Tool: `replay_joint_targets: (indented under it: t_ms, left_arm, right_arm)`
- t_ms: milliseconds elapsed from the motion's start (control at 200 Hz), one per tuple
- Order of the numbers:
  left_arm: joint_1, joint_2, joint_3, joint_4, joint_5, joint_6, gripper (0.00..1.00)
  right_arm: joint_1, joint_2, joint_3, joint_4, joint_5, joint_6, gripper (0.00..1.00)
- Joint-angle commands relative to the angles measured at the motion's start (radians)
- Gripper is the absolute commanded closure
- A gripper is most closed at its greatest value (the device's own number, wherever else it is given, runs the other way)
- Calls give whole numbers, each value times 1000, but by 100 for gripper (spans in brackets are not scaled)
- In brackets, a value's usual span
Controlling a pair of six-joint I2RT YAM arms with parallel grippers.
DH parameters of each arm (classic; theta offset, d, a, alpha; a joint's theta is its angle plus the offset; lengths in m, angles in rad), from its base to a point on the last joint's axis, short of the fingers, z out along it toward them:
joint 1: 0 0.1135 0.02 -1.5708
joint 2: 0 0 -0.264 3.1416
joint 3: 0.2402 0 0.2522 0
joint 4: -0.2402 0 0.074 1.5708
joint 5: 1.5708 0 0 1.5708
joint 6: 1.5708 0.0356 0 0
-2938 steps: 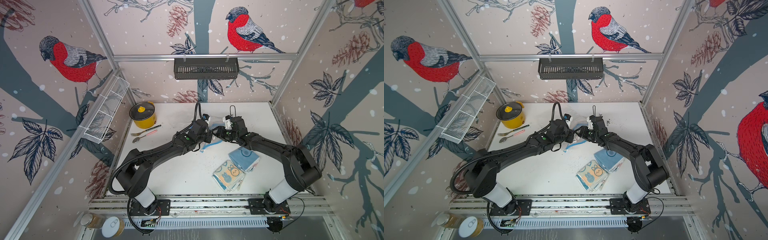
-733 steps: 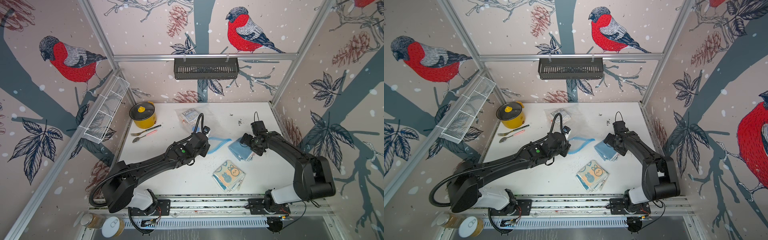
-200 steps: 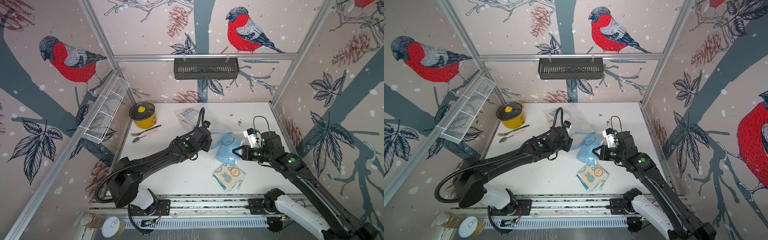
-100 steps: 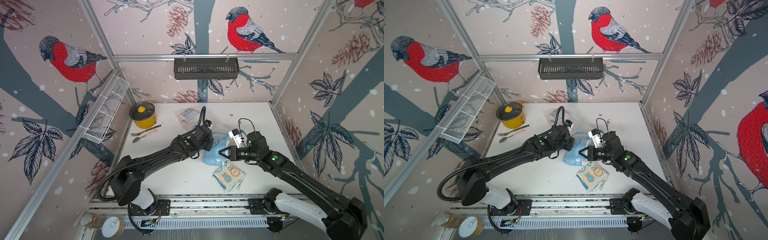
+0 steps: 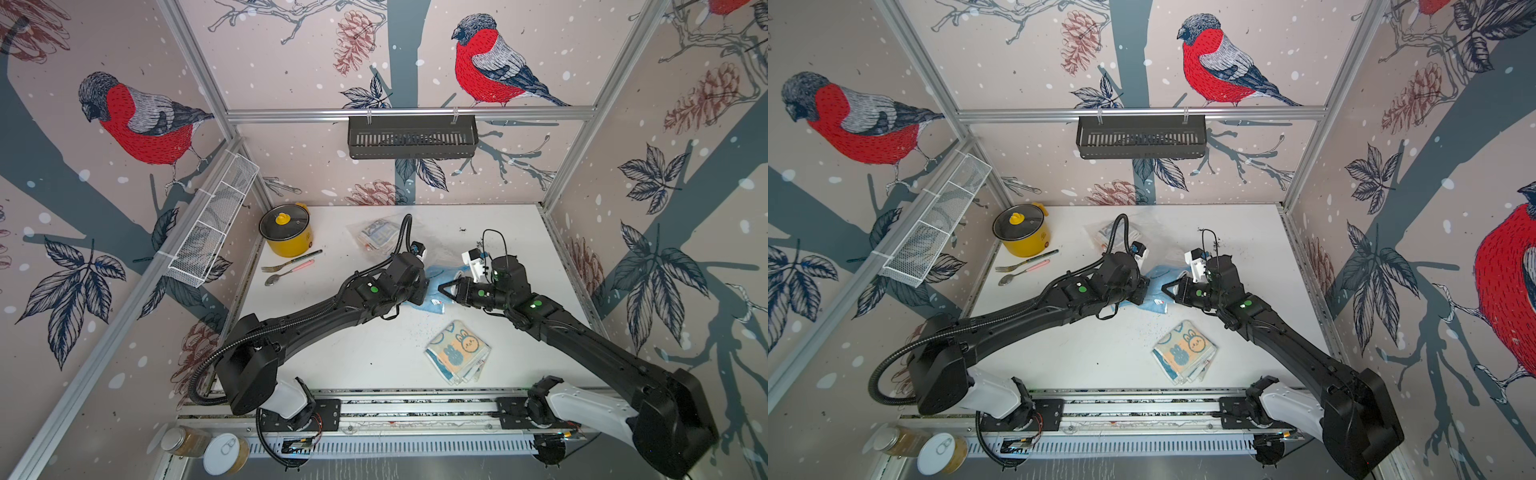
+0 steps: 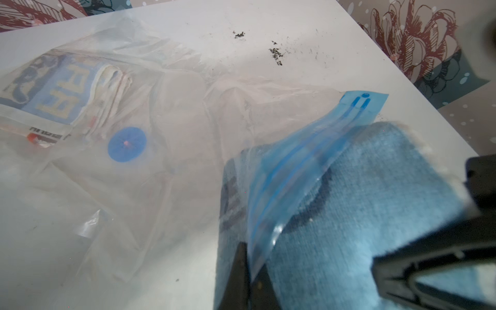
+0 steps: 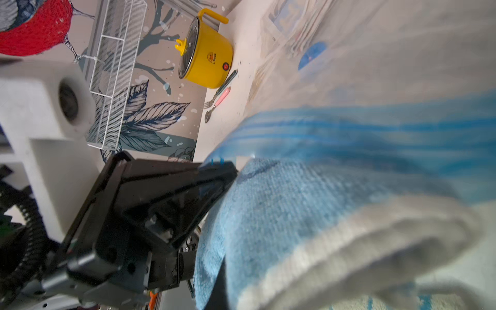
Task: Place the folded towel into the vacuum bag
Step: Place the towel in the vacuum bag.
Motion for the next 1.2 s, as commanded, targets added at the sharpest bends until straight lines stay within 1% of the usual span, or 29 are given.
replay_joint_targets:
  t_ms: [0,175,370,490,520,545,590,630,660,750,820,870,920,1095,1195]
  left_arm:
    - [-8,7,21,9,26,-31,100]
    - [-16,29,57,31,48,-60,100]
    - [-24,62,96,46,61,-87,100]
    - [-28,76,110,49,67,-96,100]
    - [-27,77,112,49,67,-98,100]
    - [-27,78,112,48,64,-98,100]
    - [-28,78,112,48,61,-98,100]
    - [-27,77,112,48,55,-98,100]
    - [-27,77,111,47,52,-99,100]
    - [-27,78,112,48,40,-95,100]
    - [-27,82,115,47,36,-93,100]
    - [-27,86,119,45,33,-89,100]
    - [-27,89,123,42,28,-86,100]
    - [-25,93,141,30,8,-86,100]
    - [-25,90,150,25,-4,-83,100]
  right_arm:
    - [3,2,-5,86,85,40,100]
    - [21,13,-31,130,164,86,100]
    - [49,53,-75,251,220,170,100]
    - [62,95,-66,263,251,182,99]
    - [62,107,-63,265,247,185,96]
    - [61,115,-62,264,242,185,91]
    - [61,125,-59,257,234,185,77]
    - [62,129,-57,246,230,181,61]
    - [61,125,-57,231,232,176,53]
    - [58,104,-57,188,236,165,39]
    - [51,78,-57,150,238,161,31]
    - [43,57,-57,121,239,157,27]
    - [32,35,-58,92,241,157,26]
    - [-1,-26,-77,26,227,156,25]
    - [-4,-65,-91,-40,260,137,25]
